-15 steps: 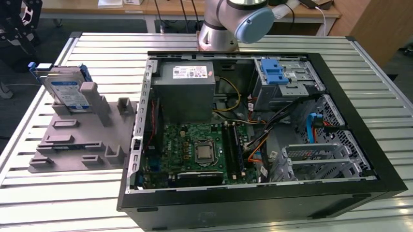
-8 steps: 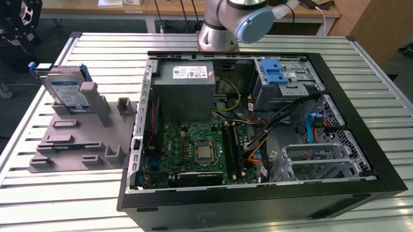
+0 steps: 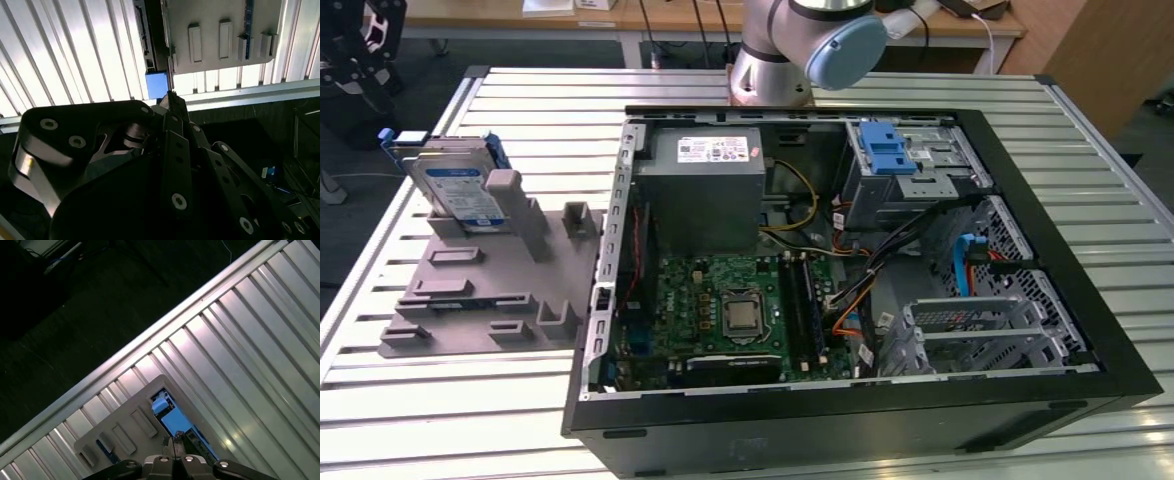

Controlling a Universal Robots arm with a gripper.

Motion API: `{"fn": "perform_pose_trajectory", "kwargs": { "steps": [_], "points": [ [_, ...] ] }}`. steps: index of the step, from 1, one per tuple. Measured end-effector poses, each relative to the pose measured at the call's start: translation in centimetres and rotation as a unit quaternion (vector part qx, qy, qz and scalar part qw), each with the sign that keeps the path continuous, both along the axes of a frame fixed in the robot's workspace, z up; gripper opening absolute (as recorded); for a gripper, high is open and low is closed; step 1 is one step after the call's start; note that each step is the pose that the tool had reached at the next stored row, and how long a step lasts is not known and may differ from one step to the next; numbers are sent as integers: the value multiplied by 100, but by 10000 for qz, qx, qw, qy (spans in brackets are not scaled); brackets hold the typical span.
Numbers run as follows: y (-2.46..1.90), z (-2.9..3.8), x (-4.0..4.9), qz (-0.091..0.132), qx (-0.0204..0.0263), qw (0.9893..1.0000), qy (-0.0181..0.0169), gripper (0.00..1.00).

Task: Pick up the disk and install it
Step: 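Pick up the disk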

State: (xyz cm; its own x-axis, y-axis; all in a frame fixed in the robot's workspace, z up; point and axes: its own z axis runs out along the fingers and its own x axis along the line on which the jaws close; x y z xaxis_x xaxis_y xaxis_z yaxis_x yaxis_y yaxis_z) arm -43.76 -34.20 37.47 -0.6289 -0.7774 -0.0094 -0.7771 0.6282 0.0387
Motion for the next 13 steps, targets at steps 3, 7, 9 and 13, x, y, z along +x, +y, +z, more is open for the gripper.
{"fn": "perform_pose_trajectory", "kwargs": {
  "steps": [3, 7, 9, 13],
  "points": [
    [0, -1, 0, 248, 0, 9997, 0, 11],
    [0, -3, 0, 616, 0, 9981, 0, 11],
    [0, -3, 0, 761, 0, 9971, 0, 11],
    [0, -4, 0, 973, 0, 9953, 0, 11]
  ]
}}
